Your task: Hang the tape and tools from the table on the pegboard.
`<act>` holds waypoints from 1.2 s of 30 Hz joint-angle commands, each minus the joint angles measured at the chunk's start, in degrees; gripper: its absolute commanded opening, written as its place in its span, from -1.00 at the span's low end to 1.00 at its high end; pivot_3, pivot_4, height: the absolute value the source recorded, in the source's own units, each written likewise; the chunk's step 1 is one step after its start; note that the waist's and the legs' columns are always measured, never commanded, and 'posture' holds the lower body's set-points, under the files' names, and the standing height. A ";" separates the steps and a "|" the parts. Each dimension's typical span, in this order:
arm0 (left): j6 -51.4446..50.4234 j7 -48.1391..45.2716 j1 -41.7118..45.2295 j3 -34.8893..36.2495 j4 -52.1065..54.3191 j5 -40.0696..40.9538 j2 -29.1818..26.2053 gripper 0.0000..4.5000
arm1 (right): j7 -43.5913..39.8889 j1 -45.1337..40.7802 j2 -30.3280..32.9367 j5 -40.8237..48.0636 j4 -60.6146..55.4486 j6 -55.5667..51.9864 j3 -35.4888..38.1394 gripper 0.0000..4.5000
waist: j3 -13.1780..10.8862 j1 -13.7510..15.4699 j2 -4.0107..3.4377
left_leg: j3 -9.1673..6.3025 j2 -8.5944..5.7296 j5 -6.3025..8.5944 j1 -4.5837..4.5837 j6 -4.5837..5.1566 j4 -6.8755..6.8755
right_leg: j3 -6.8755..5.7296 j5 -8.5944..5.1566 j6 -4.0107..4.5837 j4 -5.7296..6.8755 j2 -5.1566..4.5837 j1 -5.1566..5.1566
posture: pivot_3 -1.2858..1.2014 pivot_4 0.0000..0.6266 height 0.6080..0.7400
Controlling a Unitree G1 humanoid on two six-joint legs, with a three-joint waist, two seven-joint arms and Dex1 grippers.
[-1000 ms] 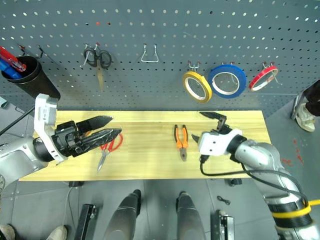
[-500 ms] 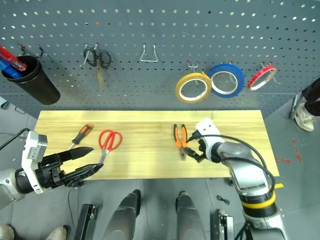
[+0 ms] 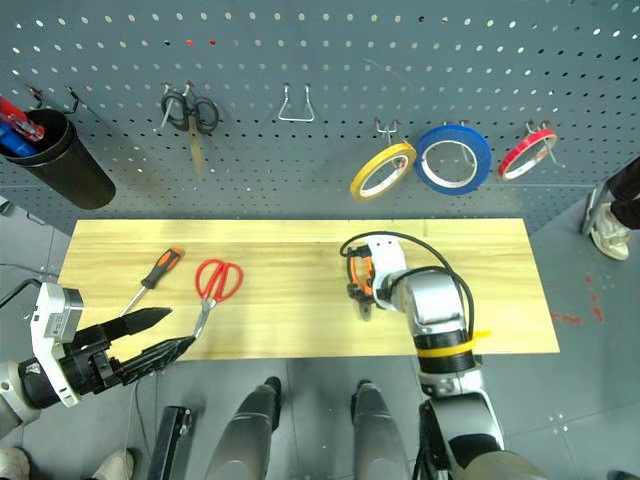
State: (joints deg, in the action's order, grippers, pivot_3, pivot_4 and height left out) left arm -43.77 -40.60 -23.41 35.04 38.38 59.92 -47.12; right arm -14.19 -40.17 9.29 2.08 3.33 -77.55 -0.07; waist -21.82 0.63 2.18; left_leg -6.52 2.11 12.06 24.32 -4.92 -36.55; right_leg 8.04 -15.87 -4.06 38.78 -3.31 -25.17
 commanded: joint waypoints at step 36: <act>0.18 1.99 -2.53 3.03 4.79 4.57 1.41 1.00 | -5.77 1.49 -0.35 11.21 -16.36 1.32 -3.84 0.22 | -0.01 0.05 -0.01 | 0.01 0.07 -0.01 0.30 -0.01 0.62 | -0.10 0.00 0.01 -0.70 -0.03 -0.25 | 0.21 0.23 1.00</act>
State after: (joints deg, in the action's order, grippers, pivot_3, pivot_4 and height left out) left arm -43.96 -38.80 -25.27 37.10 41.71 63.21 -46.21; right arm -16.65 -39.15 8.79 8.92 -2.97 -74.82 -3.89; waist -21.83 0.68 2.17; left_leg -6.50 2.19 12.06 24.67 -4.93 -35.92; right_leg 7.91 -15.87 -4.05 38.10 -3.34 -25.50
